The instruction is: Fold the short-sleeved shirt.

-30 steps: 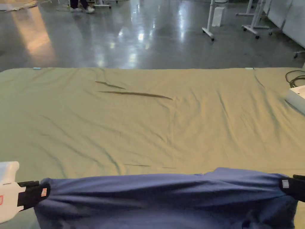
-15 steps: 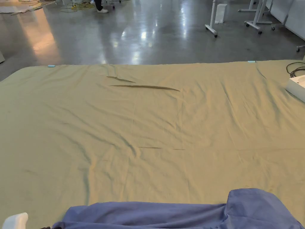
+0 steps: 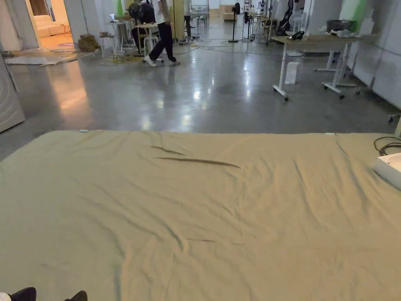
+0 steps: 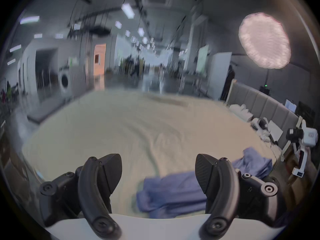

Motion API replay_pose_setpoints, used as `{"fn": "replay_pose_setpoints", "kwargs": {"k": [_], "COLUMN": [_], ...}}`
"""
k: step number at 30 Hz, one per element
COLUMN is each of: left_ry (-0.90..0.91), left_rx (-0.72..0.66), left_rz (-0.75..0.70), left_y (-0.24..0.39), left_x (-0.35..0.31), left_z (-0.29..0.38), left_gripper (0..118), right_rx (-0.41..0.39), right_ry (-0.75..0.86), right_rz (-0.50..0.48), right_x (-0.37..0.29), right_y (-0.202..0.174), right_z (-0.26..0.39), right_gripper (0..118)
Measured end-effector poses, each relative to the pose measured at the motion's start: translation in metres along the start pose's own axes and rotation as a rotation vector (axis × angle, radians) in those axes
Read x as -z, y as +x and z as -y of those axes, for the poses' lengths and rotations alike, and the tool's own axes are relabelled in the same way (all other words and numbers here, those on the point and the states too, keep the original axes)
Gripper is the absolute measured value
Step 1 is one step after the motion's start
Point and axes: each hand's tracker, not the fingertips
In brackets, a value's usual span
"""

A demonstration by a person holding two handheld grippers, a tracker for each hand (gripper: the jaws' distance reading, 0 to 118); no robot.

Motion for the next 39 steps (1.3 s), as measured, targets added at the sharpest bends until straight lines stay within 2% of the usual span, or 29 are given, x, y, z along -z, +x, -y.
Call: {"fn": "replay_pose_setpoints", "kwargs": {"k": [3,6,9,10,11,12,13,14,16,21,24,25,27,29,30,32,33,34,39], "left_ry": [0.136,0.210,0.211,0.194,0.192,0.192,0.182,0.182,0.192,0.161,0.130,0.115,0.068,0.004,-0.037,-0.110,-0.159,-0.194,-0.378], "left_rx": [0.086,0.156,0.178,0.200,0.222,0.225,0.237,0.239,0.224,0.138,0.065,0.029,-0.100,-0.159,-0.192,-0.312,-0.399,-0.467,-0.625], "left_rz": [-0.016,-0.019,0.084,0.115,0.124,0.105,0.111,0.126,0.143,0.154,0.168,0.169,0.267,0.287,0.274,0.327,0.320,0.320,0.312], "left_y": [0.048,0.084,0.106,0.113,0.119,0.125,0.129,0.131,0.137,0.126,0.106,0.096,0.064,0.029,0.009,-0.030,-0.048,-0.058,-0.109], "left_x": [-0.039,-0.060,-0.067,-0.068,-0.069,-0.069,-0.069,-0.070,-0.073,-0.073,-0.068,-0.066,-0.057,-0.042,-0.034,-0.016,-0.005,0.005,0.059], "left_z": [-0.036,-0.050,-0.055,-0.057,-0.057,-0.056,-0.056,-0.055,-0.054,-0.053,-0.050,-0.047,-0.040,-0.028,-0.021,-0.003,0.008,0.018,0.079], "left_gripper": [92,92,78,78,60,36,8,2,1,1,1,1,1,6,15,81,105,111,111], "right_rx": [-0.058,-0.116,-0.206,-0.247,-0.275,-0.295,-0.288,-0.285,-0.250,-0.290,-0.284,-0.278,-0.271,-0.267,-0.260,-0.231,-0.210,-0.190,-0.120], "right_ry": [0.142,0.184,0.164,0.161,0.155,0.155,0.153,0.149,0.131,0.105,0.104,0.103,0.086,0.066,0.053,0.022,0.004,-0.014,-0.060], "right_rz": [-0.062,-0.097,-0.123,-0.126,-0.115,-0.096,-0.103,-0.111,-0.169,-0.167,-0.171,-0.172,-0.178,-0.189,-0.190,-0.184,-0.189,-0.197,-0.204], "right_x": [-0.013,-0.017,-0.016,-0.016,-0.016,-0.016,-0.015,-0.016,-0.018,-0.019,-0.019,-0.019,-0.019,-0.019,-0.019,-0.018,-0.016,-0.015,-0.008], "right_y": [-0.037,-0.068,-0.088,-0.093,-0.098,-0.102,-0.104,-0.105,-0.104,-0.110,-0.109,-0.108,-0.105,-0.100,-0.097,-0.092,-0.089,-0.086,-0.079], "right_z": [-0.020,-0.026,-0.024,-0.022,-0.021,-0.018,-0.014,-0.013,-0.009,-0.006,-0.007,-0.007,-0.005,-0.002,0.001,0.006,0.008,0.010,0.019], "right_gripper": [107,107,100,100,88,67,40,24,0,0,0,0,0,0,0,0,0,0,0]}}
